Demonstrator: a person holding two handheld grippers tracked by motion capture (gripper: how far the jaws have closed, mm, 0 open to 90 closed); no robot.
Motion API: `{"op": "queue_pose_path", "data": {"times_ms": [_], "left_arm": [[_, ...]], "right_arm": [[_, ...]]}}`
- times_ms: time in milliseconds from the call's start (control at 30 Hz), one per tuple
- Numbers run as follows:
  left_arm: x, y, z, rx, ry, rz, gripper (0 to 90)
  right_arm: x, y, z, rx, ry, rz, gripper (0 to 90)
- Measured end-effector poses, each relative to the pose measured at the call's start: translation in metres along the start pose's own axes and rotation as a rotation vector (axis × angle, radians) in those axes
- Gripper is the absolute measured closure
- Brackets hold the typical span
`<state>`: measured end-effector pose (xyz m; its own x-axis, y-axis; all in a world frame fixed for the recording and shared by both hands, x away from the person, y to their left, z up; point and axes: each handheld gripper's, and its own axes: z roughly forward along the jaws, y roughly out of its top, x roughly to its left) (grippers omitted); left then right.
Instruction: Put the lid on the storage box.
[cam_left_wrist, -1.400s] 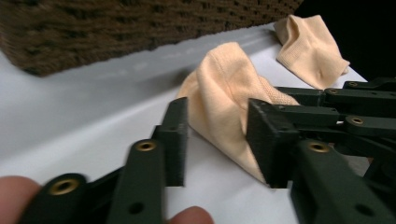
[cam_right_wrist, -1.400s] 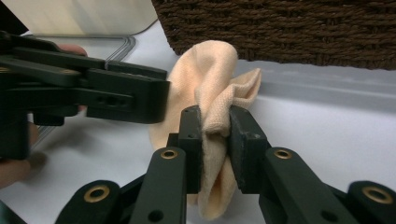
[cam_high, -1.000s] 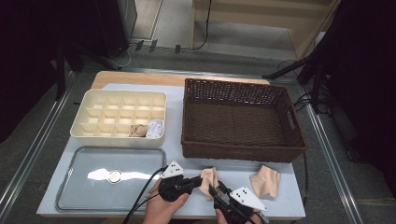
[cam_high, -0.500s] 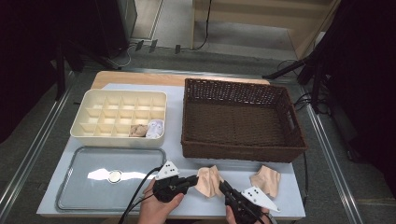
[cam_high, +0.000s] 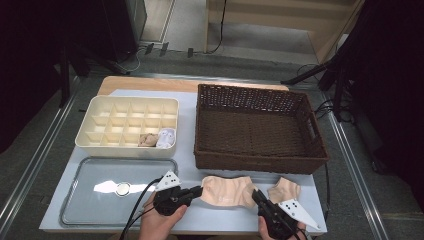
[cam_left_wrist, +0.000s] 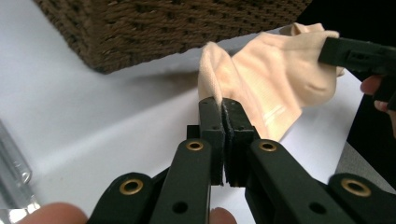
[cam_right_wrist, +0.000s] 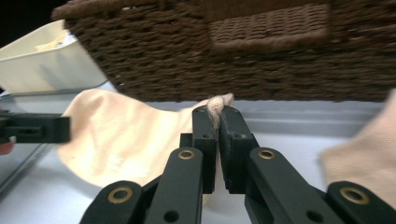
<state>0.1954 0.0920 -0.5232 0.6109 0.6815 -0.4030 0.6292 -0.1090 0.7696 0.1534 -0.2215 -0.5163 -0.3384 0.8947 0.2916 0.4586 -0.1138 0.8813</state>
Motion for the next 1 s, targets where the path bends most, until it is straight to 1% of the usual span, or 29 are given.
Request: {"op": "queue_pose_path", "data": {"times_ms": [67, 133, 267, 300, 333, 400, 433, 467, 500, 533, 600, 633, 667, 733, 800, 867, 900, 933, 967, 1000], "left_arm": [[0.001, -0.001, 0.0, 0.002, 0.007, -0.01, 90.0], [0.003, -0.002, 0.001, 0.013, 0.026, -0.021, 90.0], [0.006, -0.006, 0.003, 0.037, 0.049, -0.046, 89.9], [0.006, -0.007, 0.003, 0.042, 0.051, -0.048, 89.9], [0.006, -0.008, 0.004, 0.057, 0.053, -0.052, 89.7], [0.005, -0.01, 0.005, 0.073, 0.052, -0.05, 87.8], [0.005, -0.01, 0.004, 0.066, 0.056, -0.047, 85.5], [0.004, -0.01, 0.003, 0.055, 0.065, -0.041, 82.2], [0.004, -0.009, 0.001, 0.041, 0.065, -0.046, 78.3], [0.004, -0.008, 0.0, 0.032, 0.061, -0.049, 75.4], [0.005, -0.006, -0.001, 0.025, 0.066, -0.052, 69.5], [0.005, -0.006, -0.001, 0.023, 0.07, -0.054, 67.3], [0.006, -0.005, -0.001, 0.02, 0.068, -0.055, 66.3], [0.008, -0.002, 0.0, 0.009, 0.079, -0.07, 63.1], [0.009, 0.0, 0.001, 0.002, 0.081, -0.082, 62.8], [0.01, 0.003, 0.004, 0.005, 0.088, -0.087, 62.6], [0.011, 0.003, 0.006, 0.009, 0.088, -0.089, 64.0], [0.011, 0.004, 0.007, 0.018, 0.099, -0.088, 66.3], [0.011, 0.004, 0.009, 0.031, 0.104, -0.093, 68.7], [0.012, 0.004, 0.011, 0.036, 0.101, -0.107, 72.0]], "right_arm": [[-0.005, 0.001, 0.0, -0.003, -0.015, -0.005, 87.3], [-0.009, 0.001, 0.0, -0.002, -0.024, -0.002, 87.4], [-0.015, -0.001, 0.004, 0.019, -0.049, -0.017, 87.6], [-0.015, -0.002, 0.006, 0.028, -0.051, -0.025, 87.6], [-0.016, -0.002, 0.007, 0.04, -0.051, -0.024, 87.5], [-0.017, -0.005, 0.011, 0.103, -0.038, -0.027, 86.6], [-0.019, -0.008, 0.013, 0.113, -0.037, -0.033, 84.0], [-0.019, -0.008, 0.014, 0.113, -0.04, -0.027, 79.0], [-0.019, -0.008, 0.014, 0.107, -0.042, -0.027, 71.8], [-0.02, -0.006, 0.013, 0.077, -0.053, -0.023, 67.0], [-0.021, -0.003, 0.01, 0.031, -0.06, -0.012, 65.0], [-0.021, -0.002, 0.009, 0.02, -0.065, -0.013, 64.5], [-0.022, -0.002, 0.009, 0.006, -0.068, -0.002, 64.5], [-0.023, -0.001, 0.012, 0.006, -0.067, -0.002, 64.6], [-0.022, -0.002, 0.017, 0.028, -0.073, -0.004, 64.6], [-0.021, -0.003, 0.024, 0.043, -0.067, -0.006, 65.0], [-0.021, -0.004, 0.027, 0.054, -0.07, -0.011, 65.6], [-0.02, -0.005, 0.031, 0.074, -0.069, -0.014, 67.3], [-0.02, -0.006, 0.032, 0.088, -0.068, -0.017, 68.1], [-0.019, -0.007, 0.033, 0.103, -0.064, -0.02, 68.8]]}}
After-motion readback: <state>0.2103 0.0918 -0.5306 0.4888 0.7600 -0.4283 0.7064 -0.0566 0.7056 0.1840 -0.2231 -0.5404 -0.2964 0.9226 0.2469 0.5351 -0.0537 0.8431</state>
